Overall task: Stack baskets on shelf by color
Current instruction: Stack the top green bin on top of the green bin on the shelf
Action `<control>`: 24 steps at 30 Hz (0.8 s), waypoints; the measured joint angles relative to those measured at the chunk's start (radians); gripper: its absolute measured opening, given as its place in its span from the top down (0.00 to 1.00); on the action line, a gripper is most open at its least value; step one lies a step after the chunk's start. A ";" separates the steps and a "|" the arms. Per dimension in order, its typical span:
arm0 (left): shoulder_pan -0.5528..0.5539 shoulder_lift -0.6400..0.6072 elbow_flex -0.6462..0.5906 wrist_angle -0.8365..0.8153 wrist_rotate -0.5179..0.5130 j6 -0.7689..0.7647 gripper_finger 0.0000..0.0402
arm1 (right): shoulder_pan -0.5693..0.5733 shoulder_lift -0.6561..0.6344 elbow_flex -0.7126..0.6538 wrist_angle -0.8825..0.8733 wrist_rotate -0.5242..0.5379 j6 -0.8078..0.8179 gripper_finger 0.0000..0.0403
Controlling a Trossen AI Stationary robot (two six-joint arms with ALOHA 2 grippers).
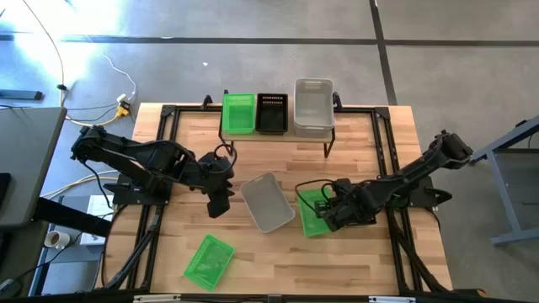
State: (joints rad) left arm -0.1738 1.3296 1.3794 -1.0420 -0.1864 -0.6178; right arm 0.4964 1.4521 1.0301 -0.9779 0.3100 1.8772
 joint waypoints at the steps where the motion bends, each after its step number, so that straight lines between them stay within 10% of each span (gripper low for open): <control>1: 0.000 0.003 -0.001 0.000 -0.006 0.000 0.69 | 0.004 0.000 0.027 -0.033 0.009 0.000 0.99; 24: -0.095 0.126 -0.004 0.355 -0.046 0.293 0.64 | -0.109 0.142 0.457 -0.125 0.249 -0.311 1.00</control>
State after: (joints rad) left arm -0.2683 1.4556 1.3758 -0.6865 -0.2329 -0.3245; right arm 0.3876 1.5940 1.4874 -1.1026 0.5588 1.5666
